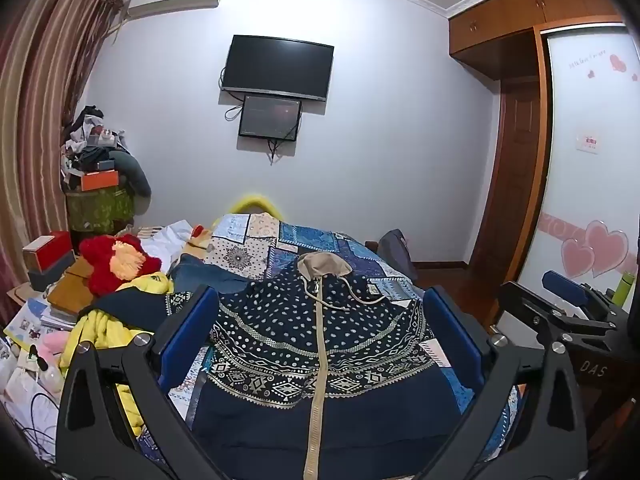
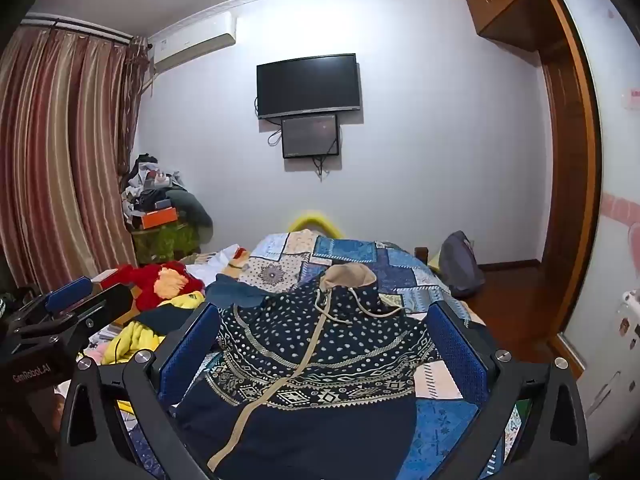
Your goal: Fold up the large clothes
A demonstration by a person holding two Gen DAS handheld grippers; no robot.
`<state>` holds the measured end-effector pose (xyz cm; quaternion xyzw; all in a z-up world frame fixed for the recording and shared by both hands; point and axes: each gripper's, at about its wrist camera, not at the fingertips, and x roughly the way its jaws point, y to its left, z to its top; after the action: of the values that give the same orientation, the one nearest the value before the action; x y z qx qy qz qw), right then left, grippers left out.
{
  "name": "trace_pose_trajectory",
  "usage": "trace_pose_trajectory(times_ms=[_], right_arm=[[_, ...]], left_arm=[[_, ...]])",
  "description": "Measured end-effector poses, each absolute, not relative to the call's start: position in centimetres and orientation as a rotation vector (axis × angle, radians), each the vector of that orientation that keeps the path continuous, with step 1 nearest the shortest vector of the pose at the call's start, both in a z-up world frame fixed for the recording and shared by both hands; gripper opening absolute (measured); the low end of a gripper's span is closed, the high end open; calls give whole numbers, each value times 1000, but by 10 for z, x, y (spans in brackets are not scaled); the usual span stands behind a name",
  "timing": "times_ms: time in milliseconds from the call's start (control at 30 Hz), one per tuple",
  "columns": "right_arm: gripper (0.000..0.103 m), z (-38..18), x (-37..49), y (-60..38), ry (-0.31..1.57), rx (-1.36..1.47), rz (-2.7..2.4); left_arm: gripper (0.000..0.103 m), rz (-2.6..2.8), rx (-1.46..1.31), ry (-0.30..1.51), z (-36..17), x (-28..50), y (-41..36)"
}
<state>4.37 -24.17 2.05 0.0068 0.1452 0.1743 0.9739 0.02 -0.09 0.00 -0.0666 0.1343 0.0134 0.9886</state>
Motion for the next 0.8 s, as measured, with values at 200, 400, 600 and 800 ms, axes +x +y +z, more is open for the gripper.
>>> trace_pose_trajectory(times_ms=[200,400,600,800], right_arm=[[103,20,43,-240,296,10,355],[103,20,38,-244,295,4,354],[103,21,39,-241,297,1,352],[103,21,40,-239,297,0,352]], left_arm=[[103,20,-156,280,-5,3,-1],[103,22,-143,283,-8,1,1],[103,27,-136,282,-8,2,-1],[103,34,-137,281,-8,1,0]])
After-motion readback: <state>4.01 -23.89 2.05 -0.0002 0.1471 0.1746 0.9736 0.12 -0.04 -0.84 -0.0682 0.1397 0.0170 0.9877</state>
